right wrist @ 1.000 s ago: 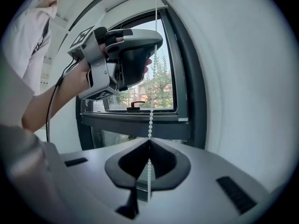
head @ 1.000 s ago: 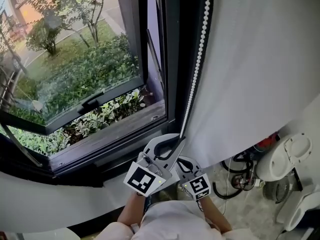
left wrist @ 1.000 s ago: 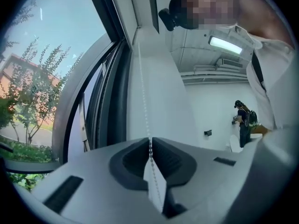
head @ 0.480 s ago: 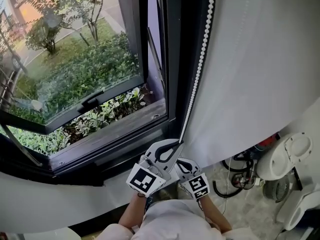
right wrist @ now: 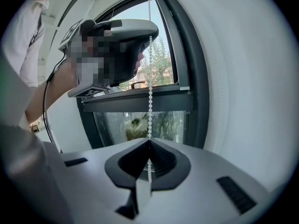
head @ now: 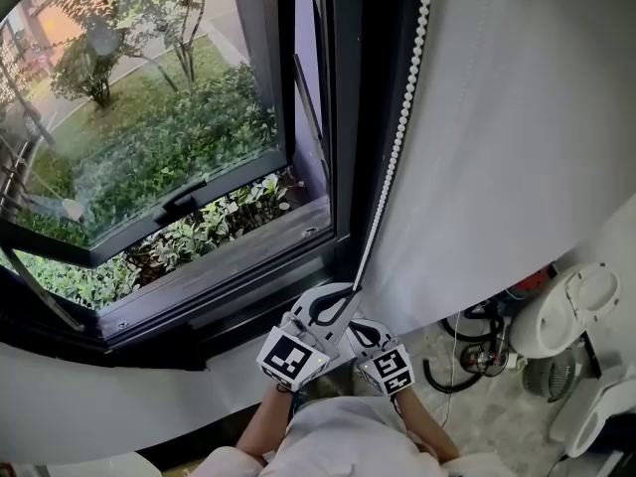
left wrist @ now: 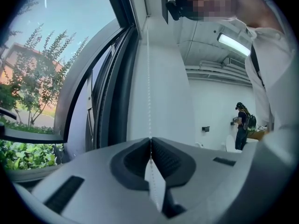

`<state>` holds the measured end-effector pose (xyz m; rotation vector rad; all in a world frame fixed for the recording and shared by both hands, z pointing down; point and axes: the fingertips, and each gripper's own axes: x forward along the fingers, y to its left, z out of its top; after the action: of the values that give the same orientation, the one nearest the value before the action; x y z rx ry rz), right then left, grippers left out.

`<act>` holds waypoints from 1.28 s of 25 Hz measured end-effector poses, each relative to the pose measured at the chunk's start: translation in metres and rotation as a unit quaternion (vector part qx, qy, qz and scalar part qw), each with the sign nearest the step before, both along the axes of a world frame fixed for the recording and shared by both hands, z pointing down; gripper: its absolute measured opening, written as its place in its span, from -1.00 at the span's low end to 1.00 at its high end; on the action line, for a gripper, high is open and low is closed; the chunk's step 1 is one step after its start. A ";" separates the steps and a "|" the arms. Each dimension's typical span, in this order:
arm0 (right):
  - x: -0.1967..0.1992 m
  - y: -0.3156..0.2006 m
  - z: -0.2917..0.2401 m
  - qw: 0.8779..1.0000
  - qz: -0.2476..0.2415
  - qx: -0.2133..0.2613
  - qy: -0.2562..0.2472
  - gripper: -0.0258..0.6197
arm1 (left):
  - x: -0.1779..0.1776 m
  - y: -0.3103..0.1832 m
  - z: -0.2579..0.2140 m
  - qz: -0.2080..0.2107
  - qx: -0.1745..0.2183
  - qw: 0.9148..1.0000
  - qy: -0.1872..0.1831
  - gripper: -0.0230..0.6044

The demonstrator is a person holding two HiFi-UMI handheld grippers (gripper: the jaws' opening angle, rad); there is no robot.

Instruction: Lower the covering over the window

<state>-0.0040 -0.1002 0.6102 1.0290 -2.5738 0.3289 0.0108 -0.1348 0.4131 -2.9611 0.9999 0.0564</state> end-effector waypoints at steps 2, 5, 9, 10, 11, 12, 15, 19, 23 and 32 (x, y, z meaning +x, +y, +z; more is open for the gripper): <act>0.000 0.001 0.003 1.000 -0.001 -0.003 0.004 -0.93 | -0.001 -0.001 0.006 -0.002 -0.003 1.000 -0.002 -0.88; 0.000 0.003 0.006 1.000 -0.001 -0.008 0.010 -0.93 | -0.001 -0.001 0.016 -0.004 -0.015 1.000 -0.006 -0.88; 0.003 0.007 0.002 1.000 0.003 -0.009 0.006 -0.93 | 0.002 0.002 0.033 -0.001 -0.032 0.999 -0.014 -0.88; 0.004 0.007 0.000 1.000 0.004 -0.007 0.006 -0.93 | 0.002 0.004 0.036 -0.001 -0.037 0.999 -0.011 -0.88; 0.005 0.008 -0.002 1.000 0.005 -0.005 0.005 -0.93 | 0.002 0.004 0.039 -0.003 -0.039 0.999 -0.010 -0.88; 0.007 0.008 -0.006 1.000 0.006 -0.003 0.005 -0.92 | 0.001 0.005 0.042 -0.004 -0.040 0.999 -0.009 -0.88; 0.011 0.007 -0.019 1.000 0.013 0.007 0.003 -0.92 | 0.001 0.005 0.050 -0.002 -0.049 0.999 -0.014 -0.88; 0.016 0.005 -0.042 1.000 0.013 0.024 0.001 -0.74 | -0.001 0.007 0.066 -0.006 -0.060 0.998 -0.022 -0.88; 0.020 0.006 -0.070 0.999 0.002 0.046 0.000 -0.63 | -0.001 0.008 0.070 -0.009 -0.064 0.998 -0.015 -0.88; 0.019 0.004 -0.146 0.994 -0.014 0.085 -0.061 -0.60 | -0.007 0.004 0.070 -0.021 -0.055 0.998 -0.018 -0.88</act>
<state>0.0150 -0.0959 0.4645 1.0594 -2.7631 0.1733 0.0039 -0.1312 0.4829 -3.0249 1.0946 -0.0521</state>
